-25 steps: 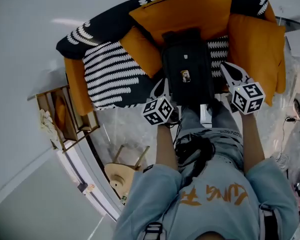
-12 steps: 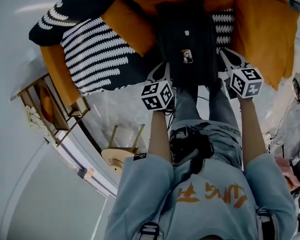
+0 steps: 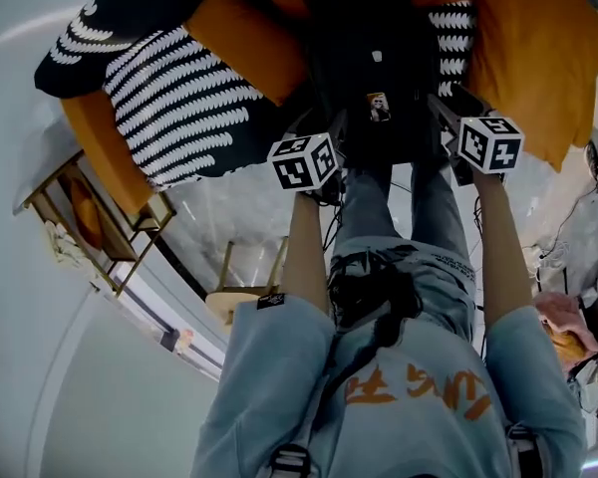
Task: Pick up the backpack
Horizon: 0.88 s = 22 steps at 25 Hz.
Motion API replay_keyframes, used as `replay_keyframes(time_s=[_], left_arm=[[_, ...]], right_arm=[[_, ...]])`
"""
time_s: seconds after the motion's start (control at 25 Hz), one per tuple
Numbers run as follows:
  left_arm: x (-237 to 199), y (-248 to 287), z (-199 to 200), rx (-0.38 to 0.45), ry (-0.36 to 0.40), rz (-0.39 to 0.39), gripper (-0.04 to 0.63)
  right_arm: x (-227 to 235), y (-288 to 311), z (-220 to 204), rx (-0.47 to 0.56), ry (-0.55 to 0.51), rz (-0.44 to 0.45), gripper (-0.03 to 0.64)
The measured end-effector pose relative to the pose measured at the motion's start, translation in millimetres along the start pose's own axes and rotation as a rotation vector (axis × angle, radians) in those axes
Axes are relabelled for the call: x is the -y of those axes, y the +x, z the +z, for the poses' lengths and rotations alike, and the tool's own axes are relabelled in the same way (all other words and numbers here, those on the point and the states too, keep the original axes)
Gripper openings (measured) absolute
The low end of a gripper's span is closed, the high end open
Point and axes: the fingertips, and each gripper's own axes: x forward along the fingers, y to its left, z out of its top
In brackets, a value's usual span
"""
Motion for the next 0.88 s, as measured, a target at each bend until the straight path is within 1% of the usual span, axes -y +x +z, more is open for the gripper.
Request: replay_keyframes(time_s=[0.08,0.16,0.32,0.6,0.76,0.88], left_arm=[[-12,12,-2,-0.029,-0.010,0.018,0.227],[-20,29,-3,-0.043,-0.020,0.035,0.238],[-17,59,-10,-0.097,-0.042,0.018,0.267],[-20,64,-10,-0.112,-0.034,-0.008,0.270],[-25,70,-9,-0.133,-0.040,0.003,0.270],[-33,73,-5,-0.133,-0.055,0.033,0.270]], right_arm=[[5,12,-1,-0.018,0.004,-0.007,0.259],[13,25,0,-0.033,0.002,0.002,0.262],[26,44,1,-0.072,0.016,0.020,0.276],[25,66,-9,-0.151,-0.008,0.010,0.285],[26,78,-11,-0.208,0.030,0.031,0.285],[19,85,-9,-0.232,0.060,0.042,0.284]])
